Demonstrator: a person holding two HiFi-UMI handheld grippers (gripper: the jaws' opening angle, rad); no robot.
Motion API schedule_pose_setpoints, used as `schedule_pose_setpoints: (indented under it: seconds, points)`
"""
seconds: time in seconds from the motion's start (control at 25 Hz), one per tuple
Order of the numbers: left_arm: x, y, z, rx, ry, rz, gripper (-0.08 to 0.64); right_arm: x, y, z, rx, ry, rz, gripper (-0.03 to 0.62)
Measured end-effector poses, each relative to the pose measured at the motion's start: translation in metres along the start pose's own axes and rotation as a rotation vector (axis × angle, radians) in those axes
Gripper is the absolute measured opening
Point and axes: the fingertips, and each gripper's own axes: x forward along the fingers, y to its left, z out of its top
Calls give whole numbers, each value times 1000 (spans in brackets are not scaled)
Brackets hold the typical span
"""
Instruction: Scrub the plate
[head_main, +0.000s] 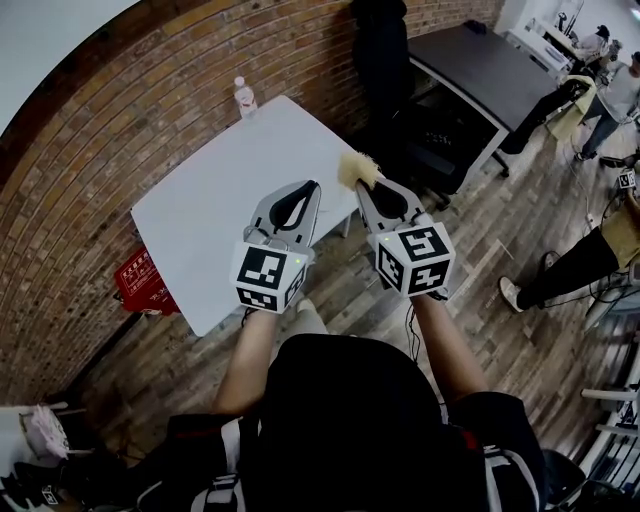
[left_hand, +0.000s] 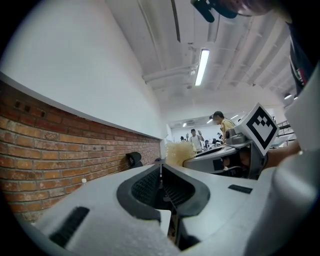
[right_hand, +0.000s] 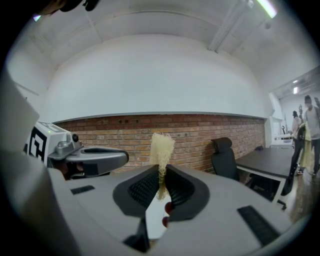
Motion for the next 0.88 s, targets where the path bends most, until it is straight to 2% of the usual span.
schedule_pose_setpoints:
  seconds: [0.88]
  points:
    - [-5, -12, 10, 45, -1, -24, 30, -10, 7, 2, 21, -28, 4, 41]
